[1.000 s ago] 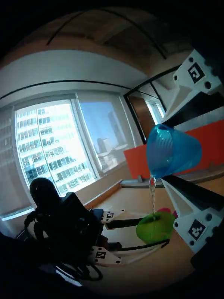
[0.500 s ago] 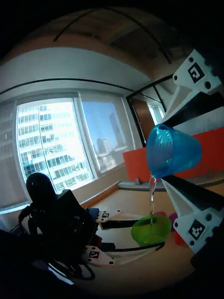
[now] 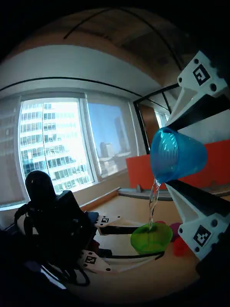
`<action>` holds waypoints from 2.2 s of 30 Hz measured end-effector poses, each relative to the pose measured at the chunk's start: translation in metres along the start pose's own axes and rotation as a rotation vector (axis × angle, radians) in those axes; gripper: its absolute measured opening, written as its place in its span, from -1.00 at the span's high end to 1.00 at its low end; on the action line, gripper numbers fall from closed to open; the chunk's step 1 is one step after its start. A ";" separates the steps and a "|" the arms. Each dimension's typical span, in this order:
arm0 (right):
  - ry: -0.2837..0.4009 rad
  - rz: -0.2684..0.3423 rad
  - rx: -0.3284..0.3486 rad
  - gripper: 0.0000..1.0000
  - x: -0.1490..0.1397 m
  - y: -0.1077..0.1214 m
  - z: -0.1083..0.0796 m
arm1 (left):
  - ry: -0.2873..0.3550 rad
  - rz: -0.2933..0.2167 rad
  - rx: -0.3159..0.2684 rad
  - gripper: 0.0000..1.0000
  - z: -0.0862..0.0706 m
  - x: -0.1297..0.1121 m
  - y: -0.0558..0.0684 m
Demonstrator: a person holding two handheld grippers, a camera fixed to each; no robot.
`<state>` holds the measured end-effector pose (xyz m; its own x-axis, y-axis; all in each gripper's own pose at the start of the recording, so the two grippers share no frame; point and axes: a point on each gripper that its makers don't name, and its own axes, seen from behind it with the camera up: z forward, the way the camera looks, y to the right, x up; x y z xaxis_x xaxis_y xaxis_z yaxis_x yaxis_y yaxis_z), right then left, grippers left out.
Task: Pour water
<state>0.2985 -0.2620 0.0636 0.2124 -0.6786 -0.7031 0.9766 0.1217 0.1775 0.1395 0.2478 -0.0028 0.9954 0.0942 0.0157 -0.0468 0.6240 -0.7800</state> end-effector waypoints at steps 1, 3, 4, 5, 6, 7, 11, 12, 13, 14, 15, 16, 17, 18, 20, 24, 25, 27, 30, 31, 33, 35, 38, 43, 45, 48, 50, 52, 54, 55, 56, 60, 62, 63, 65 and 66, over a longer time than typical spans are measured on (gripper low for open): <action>0.000 -0.004 0.000 -0.80 0.000 0.000 0.000 | 0.000 0.000 0.000 -0.73 0.000 0.000 0.000; -0.001 -0.012 -0.002 -0.80 0.000 0.001 0.000 | 0.001 0.001 -0.001 -0.73 0.000 0.000 0.000; -0.002 -0.017 -0.004 -0.80 0.000 0.002 0.000 | 0.001 0.001 -0.002 -0.72 0.000 0.001 0.001; -0.002 -0.023 -0.006 -0.80 0.000 0.003 0.001 | 0.001 0.002 -0.002 -0.72 0.000 0.001 0.001; -0.002 -0.028 -0.007 -0.80 0.000 0.003 0.001 | 0.001 0.002 -0.003 -0.72 0.000 0.001 0.001; -0.003 -0.031 -0.007 -0.80 0.000 0.004 0.001 | 0.001 0.002 -0.003 -0.72 0.000 0.001 0.001; -0.002 -0.043 -0.011 -0.80 0.001 0.007 0.001 | 0.004 0.003 -0.004 -0.72 0.000 0.002 0.001; -0.002 -0.046 -0.012 -0.80 0.001 0.007 0.002 | 0.004 0.003 -0.004 -0.72 0.000 0.002 0.001; -0.002 -0.049 -0.013 -0.80 0.002 0.008 0.002 | 0.004 0.002 -0.004 -0.72 0.000 0.002 0.001; -0.002 -0.052 -0.014 -0.80 0.002 0.009 0.002 | 0.003 0.002 -0.004 -0.72 0.000 0.001 0.000; -0.002 -0.055 -0.014 -0.80 0.002 0.009 0.003 | 0.003 0.002 -0.004 -0.72 0.000 0.001 0.000; -0.002 -0.058 -0.014 -0.80 0.001 0.009 0.003 | 0.003 0.002 -0.003 -0.72 0.000 0.001 0.000; -0.002 -0.062 -0.014 -0.80 0.001 0.010 0.003 | 0.003 0.003 -0.003 -0.72 0.000 0.001 0.000; -0.002 -0.066 -0.015 -0.80 0.001 0.010 0.004 | 0.003 0.003 -0.003 -0.72 0.000 0.001 0.000; -0.003 -0.076 -0.015 -0.80 0.001 0.010 0.005 | 0.003 0.003 -0.003 -0.72 0.000 0.001 0.000; -0.007 -0.100 -0.017 -0.80 0.001 0.010 0.006 | 0.003 0.004 -0.003 -0.72 -0.001 0.001 0.000; -0.007 -0.104 -0.017 -0.80 0.001 0.010 0.007 | 0.003 0.004 -0.003 -0.72 -0.001 0.001 0.000; -0.008 -0.113 -0.016 -0.80 0.001 0.010 0.007 | 0.003 0.004 -0.002 -0.72 -0.001 0.002 0.000; -0.008 -0.121 -0.013 -0.80 0.001 0.010 0.008 | 0.004 0.004 -0.003 -0.72 -0.001 0.002 0.000; -0.007 -0.125 -0.014 -0.80 0.001 0.010 0.009 | 0.004 0.005 -0.003 -0.72 -0.001 0.002 0.000; -0.007 -0.132 -0.015 -0.80 0.001 0.011 0.009 | 0.003 0.005 -0.003 -0.72 -0.001 0.002 0.001; -0.008 -0.140 -0.017 -0.80 0.001 0.012 0.010 | 0.003 0.006 -0.003 -0.72 -0.001 0.002 0.001; -0.008 -0.153 -0.020 -0.81 0.001 0.014 0.010 | 0.003 0.006 -0.002 -0.72 -0.001 0.002 0.001; -0.010 -0.175 -0.021 -0.80 0.001 0.014 0.011 | 0.004 0.004 -0.004 -0.72 -0.001 0.002 0.003; -0.009 -0.184 -0.021 -0.80 0.002 0.014 0.011 | 0.003 0.005 -0.004 -0.72 0.000 0.002 0.003; -0.006 -0.201 -0.021 -0.80 0.005 0.014 0.012 | 0.002 0.008 -0.005 -0.72 0.001 0.002 0.004; -0.006 -0.214 -0.024 -0.80 0.006 0.015 0.012 | 0.002 0.008 -0.005 -0.72 0.001 0.002 0.004; -0.005 -0.224 -0.024 -0.80 0.007 0.015 0.013 | 0.003 0.006 -0.005 -0.72 0.002 0.002 0.004; -0.005 -0.234 -0.023 -0.80 0.008 0.014 0.013 | 0.003 0.005 -0.005 -0.72 0.002 0.003 0.004; -0.004 -0.240 -0.023 -0.81 0.009 0.014 0.013 | 0.004 0.005 -0.005 -0.72 0.002 0.003 0.004; -0.003 -0.248 -0.023 -0.81 0.009 0.014 0.013 | 0.004 0.004 -0.004 -0.72 0.001 0.003 0.004; -0.004 -0.275 -0.021 -0.81 0.011 0.013 0.014 | 0.003 0.002 -0.003 -0.72 0.002 0.003 0.004; -0.003 -0.283 -0.019 -0.81 0.012 0.012 0.014 | 0.004 0.001 -0.002 -0.72 0.002 0.003 0.004; -0.003 -0.287 -0.019 -0.80 0.013 0.011 0.014 | 0.004 0.001 -0.002 -0.72 0.002 0.002 0.004; -0.001 -0.294 -0.019 -0.80 0.015 0.011 0.013 | 0.005 0.000 -0.001 -0.72 0.002 0.002 0.004; -0.001 -0.298 -0.019 -0.80 0.016 0.010 0.013 | 0.005 -0.001 0.000 -0.72 0.002 0.002 0.004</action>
<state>0.3115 -0.2808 0.0635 -0.0840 -0.6869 -0.7219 0.9963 -0.0695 -0.0498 0.1414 0.2517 -0.0046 0.9959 0.0898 0.0128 -0.0462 0.6238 -0.7802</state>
